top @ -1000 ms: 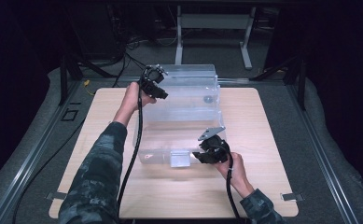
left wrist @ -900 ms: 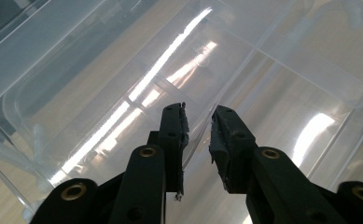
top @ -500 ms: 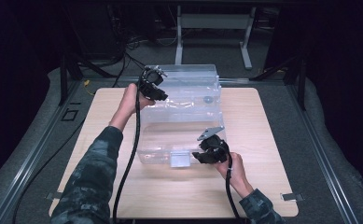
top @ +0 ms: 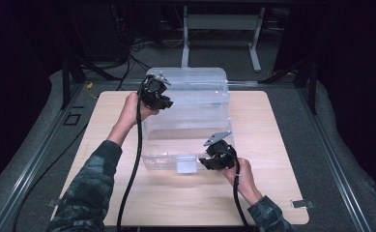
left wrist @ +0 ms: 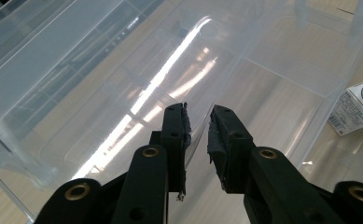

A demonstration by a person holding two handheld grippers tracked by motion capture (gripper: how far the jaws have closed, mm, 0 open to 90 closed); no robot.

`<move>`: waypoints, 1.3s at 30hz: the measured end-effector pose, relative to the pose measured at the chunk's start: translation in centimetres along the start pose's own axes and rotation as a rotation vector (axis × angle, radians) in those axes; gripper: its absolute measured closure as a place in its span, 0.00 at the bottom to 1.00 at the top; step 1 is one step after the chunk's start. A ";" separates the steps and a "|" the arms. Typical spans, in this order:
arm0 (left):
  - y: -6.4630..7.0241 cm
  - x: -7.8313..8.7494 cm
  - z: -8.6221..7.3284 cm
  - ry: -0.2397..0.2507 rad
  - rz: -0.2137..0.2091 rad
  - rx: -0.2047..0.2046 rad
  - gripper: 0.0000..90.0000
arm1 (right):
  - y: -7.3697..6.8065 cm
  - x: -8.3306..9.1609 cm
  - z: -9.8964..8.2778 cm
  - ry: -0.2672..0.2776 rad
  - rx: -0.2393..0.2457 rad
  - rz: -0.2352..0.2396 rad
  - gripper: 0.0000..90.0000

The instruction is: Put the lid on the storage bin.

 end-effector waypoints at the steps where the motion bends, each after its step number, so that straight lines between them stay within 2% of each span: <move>1: 0.2 0.1 -0.1 0.002 0.002 -0.006 0.84 | 0.0 0.0 0.0 0.000 0.000 -0.004 0.61; 10: 1.6 0.8 -0.9 0.018 0.034 -0.044 0.84 | -0.1 0.0 0.0 -0.001 0.002 -0.002 0.61; 18: 2.8 1.4 -1.9 0.032 0.036 -0.071 0.84 | -0.1 0.0 0.0 -0.004 0.001 -0.007 0.61; 27: 3.9 1.8 -2.8 0.057 0.038 -0.077 0.84 | -0.1 0.0 0.0 -0.005 0.006 -0.007 0.61; 39: 4.6 2.1 -3.5 0.071 0.047 -0.092 0.84 | -0.1 0.0 0.0 -0.004 0.013 -0.006 0.61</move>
Point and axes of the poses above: each handheld gripper's, and its own axes: x roughly backward along the jaws, z roughly out of its top, y roughly to its right, the point moved 1 cm from there along -x, roughly forward along the jaws, and after that the axes turned 8 degrees about -z, right-handed, at the moved point
